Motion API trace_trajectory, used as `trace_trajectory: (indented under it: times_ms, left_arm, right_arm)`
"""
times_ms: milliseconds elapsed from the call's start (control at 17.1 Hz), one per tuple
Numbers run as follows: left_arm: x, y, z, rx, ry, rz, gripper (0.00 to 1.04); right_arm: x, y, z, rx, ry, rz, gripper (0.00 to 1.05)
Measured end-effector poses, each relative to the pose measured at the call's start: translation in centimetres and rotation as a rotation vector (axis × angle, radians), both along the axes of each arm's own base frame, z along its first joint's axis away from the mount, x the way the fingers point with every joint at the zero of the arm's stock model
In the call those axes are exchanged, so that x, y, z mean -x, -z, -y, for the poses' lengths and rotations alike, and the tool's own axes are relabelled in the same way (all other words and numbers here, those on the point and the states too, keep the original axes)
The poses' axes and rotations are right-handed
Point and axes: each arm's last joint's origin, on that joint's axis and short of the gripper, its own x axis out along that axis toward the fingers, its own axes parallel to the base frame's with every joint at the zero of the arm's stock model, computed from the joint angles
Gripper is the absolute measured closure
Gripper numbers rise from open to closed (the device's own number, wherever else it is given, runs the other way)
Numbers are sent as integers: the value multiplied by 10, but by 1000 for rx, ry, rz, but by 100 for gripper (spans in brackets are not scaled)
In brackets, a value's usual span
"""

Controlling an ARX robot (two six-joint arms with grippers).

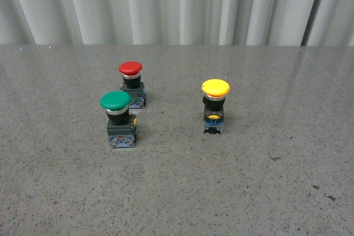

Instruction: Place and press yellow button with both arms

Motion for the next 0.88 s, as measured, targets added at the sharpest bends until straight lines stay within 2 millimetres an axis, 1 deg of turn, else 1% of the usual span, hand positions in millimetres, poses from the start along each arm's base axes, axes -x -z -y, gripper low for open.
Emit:
trace_trajectory:
  times_ms: [176,293,352,410,879]
  left_arm:
    - [0,0,0,0,0,0,7]
    - [0,0,0,0,0,0,7]
    - [0,0,0,0,0,0,7]
    - [0,0,0,0,0,0,7]
    - [0,0,0,0,0,0,7]
  right_arm:
    - [0,0,0,0,0,0,38]
    - [0,0,0,0,0,0,23]
    - [0,0,0,0,0,0,6]
    - [0,0,0,0,0,0,7]
    - [0,0,0,0,0,0,7]
